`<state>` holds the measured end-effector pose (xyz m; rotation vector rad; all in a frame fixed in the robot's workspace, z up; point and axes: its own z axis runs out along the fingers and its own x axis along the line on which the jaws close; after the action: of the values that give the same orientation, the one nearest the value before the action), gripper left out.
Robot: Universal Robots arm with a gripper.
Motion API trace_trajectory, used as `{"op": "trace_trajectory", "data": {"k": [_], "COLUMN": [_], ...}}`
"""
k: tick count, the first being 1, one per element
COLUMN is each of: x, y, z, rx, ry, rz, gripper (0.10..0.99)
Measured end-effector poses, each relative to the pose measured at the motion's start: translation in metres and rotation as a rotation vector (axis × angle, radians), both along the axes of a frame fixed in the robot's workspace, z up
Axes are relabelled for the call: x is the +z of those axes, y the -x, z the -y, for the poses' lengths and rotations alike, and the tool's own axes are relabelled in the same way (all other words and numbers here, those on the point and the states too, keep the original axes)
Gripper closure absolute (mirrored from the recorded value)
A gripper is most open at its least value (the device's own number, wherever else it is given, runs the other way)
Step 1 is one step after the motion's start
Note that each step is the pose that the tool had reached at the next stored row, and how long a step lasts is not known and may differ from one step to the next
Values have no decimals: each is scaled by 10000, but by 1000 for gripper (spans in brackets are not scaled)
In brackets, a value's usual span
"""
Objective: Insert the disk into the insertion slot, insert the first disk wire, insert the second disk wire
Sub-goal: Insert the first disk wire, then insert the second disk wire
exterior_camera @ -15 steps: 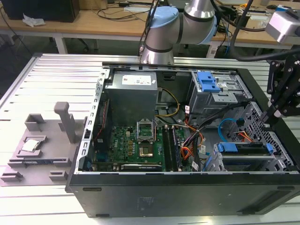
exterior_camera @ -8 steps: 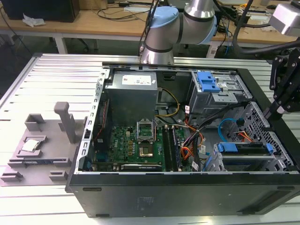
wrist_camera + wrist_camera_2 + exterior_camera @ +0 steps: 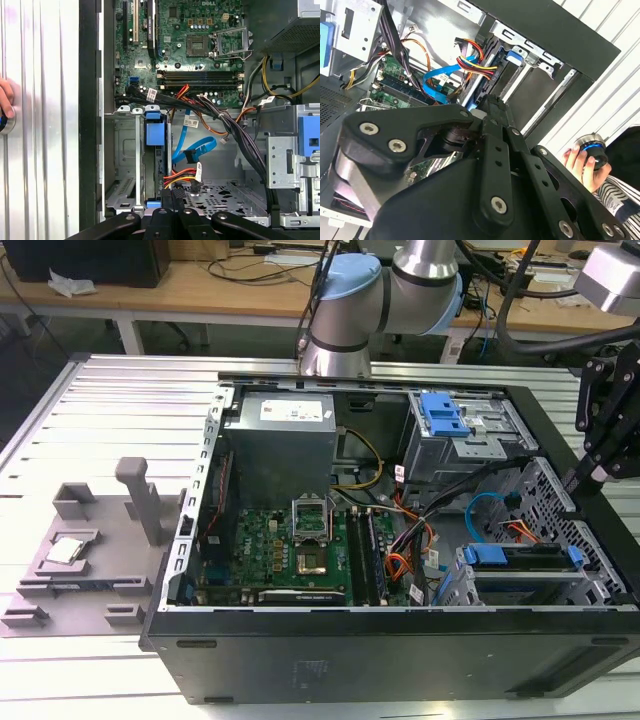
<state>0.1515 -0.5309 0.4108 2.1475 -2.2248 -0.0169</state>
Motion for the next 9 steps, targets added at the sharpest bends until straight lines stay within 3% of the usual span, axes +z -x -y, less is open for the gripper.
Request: {"op": "trace_trajectory", "data": {"k": [9], "x": [0], "y": [0], "z": [0], "rx": [0], "ry": [-1], "rz": [0], "gripper": [980]}}
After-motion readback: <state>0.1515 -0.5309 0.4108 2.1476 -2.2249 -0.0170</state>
